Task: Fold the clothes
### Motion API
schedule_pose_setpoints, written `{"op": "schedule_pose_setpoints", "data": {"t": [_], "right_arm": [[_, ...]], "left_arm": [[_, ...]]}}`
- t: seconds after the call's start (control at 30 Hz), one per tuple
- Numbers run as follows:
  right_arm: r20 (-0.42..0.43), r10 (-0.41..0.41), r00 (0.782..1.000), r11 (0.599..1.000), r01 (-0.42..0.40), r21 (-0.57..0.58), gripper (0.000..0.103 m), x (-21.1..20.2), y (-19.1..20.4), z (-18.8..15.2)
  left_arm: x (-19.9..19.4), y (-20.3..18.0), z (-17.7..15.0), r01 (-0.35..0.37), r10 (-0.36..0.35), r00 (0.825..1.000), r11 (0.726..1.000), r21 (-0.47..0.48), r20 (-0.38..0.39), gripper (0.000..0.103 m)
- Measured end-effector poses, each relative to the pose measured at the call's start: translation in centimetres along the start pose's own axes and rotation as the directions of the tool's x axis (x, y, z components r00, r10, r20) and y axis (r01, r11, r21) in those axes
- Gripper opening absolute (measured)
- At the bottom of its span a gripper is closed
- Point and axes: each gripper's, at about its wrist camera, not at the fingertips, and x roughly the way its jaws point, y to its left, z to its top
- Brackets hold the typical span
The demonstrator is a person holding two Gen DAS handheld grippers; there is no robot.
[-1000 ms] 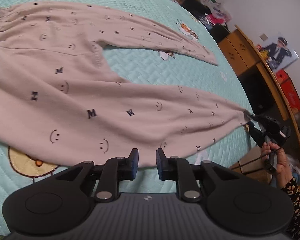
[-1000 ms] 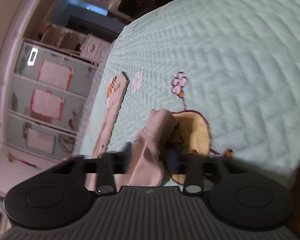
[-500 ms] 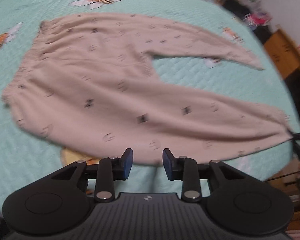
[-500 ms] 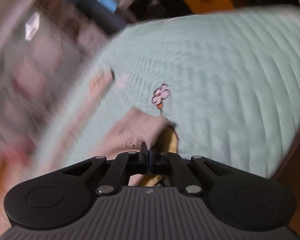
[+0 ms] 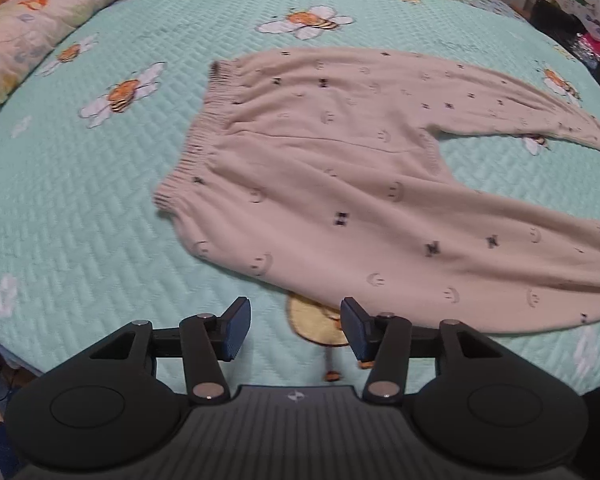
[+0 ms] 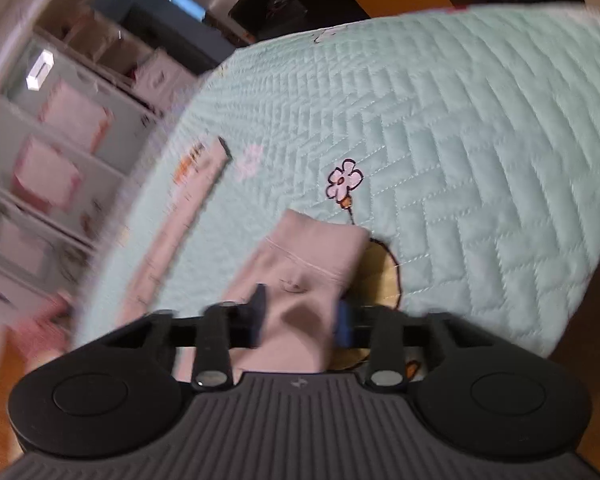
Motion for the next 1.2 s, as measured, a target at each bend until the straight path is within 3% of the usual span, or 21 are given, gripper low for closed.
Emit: {"op": "schedule_pose_setpoints", "data": {"t": [0.13,0.27,0.37,0.5,0.9,1.1,1.2], "right_arm": [[0.005,-0.053,0.999,0.996,0.054,-0.066,0.003,0.3,1.4,0.3],[0.062,-0.068,0.996,0.990,0.075,-0.122,0.003,-0.8,3.2,0.4],[0.073,-0.108,0.991,0.989,0.115,-0.096,0.003,-0.4,3.0,0.3],[0.050,-0.158,0.986,0.987,0.160,-0.032,0.001,0.8,1.0,-0.2],[0.052,-0.247,0.968,0.966,0.250,-0.071,0.002,1.2,2.5,0.7],[0.071,-0.204,0.976,0.979,0.201,0.043,0.004,0.7,1.4,0.6],[0.058,-0.162,0.985,0.984,0.156,0.089,0.012,0.4,1.3,0.9]], "left_arm": [[0.1,1.2,0.1,-0.034,0.034,0.999,0.999,-0.009,0.004,0.053],[0.0,2.3,0.3,-0.052,0.052,0.999,0.998,-0.023,0.015,0.053],[-0.1,3.1,0.5,-0.064,0.065,0.998,0.997,-0.032,0.022,0.054],[-0.1,3.9,0.6,-0.074,0.074,0.997,0.997,-0.039,0.021,0.054],[0.5,5.3,1.0,-0.077,0.079,0.997,0.995,-0.065,0.019,0.054],[0.8,5.9,1.4,-0.080,0.081,0.997,0.994,-0.072,0.016,0.055],[1.2,6.4,1.4,-0.083,0.084,0.996,0.993,-0.080,0.006,0.058]]}}
